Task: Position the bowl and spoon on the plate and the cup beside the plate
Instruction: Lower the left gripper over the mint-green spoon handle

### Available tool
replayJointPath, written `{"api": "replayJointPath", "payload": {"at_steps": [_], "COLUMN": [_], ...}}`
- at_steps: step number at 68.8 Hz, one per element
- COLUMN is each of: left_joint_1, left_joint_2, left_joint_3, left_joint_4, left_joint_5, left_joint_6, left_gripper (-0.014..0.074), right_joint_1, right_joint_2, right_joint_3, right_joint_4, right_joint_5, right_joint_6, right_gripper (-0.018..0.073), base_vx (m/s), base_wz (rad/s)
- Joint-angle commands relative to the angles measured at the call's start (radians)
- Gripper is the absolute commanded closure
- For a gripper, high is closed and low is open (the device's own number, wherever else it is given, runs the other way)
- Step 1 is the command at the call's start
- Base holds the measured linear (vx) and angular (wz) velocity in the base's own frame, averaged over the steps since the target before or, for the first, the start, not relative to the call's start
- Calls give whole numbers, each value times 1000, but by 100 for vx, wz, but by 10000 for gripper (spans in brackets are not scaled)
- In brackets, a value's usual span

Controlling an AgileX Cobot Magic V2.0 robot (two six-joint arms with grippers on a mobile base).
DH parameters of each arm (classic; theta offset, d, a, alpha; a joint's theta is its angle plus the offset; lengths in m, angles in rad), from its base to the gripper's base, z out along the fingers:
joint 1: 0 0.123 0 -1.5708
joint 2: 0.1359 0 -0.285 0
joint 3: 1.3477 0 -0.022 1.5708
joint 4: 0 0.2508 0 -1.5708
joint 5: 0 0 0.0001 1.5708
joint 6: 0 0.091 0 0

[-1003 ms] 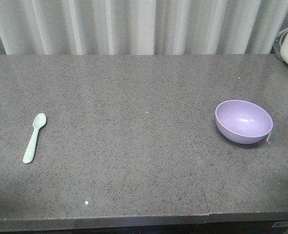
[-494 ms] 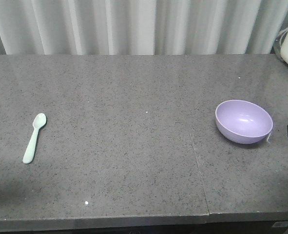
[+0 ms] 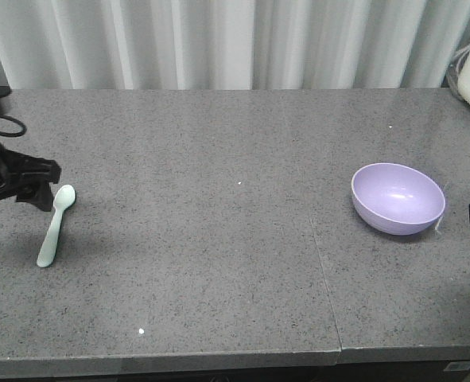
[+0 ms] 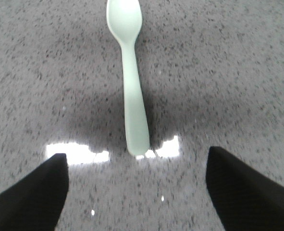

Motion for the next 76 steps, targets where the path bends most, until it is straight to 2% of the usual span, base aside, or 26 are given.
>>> {"api": "replayJointPath", "payload": {"at_steps": [1, 32, 76], "left_joint_1": [-8, -8, -8], "left_joint_2": [31, 256, 334], "left_joint_3": [-76, -203, -212], "left_joint_4": [-9, 12, 19], "left_joint_5": [-7, 1, -42], "left_joint_6": [-3, -3, -3], "left_gripper": [43, 43, 43], "right_joint_1": [-6, -6, -6], "right_joint_2": [-6, -6, -6], "right_joint_3": [-32, -32, -32], "right_joint_4": [-1, -1, -1], "right_joint_5": [-59, -62, -62], "right_joint_6": [-7, -7, -7], "right_gripper": [76, 76, 76], "base_vx": [0, 0, 0], "base_wz": [0, 0, 0]}}
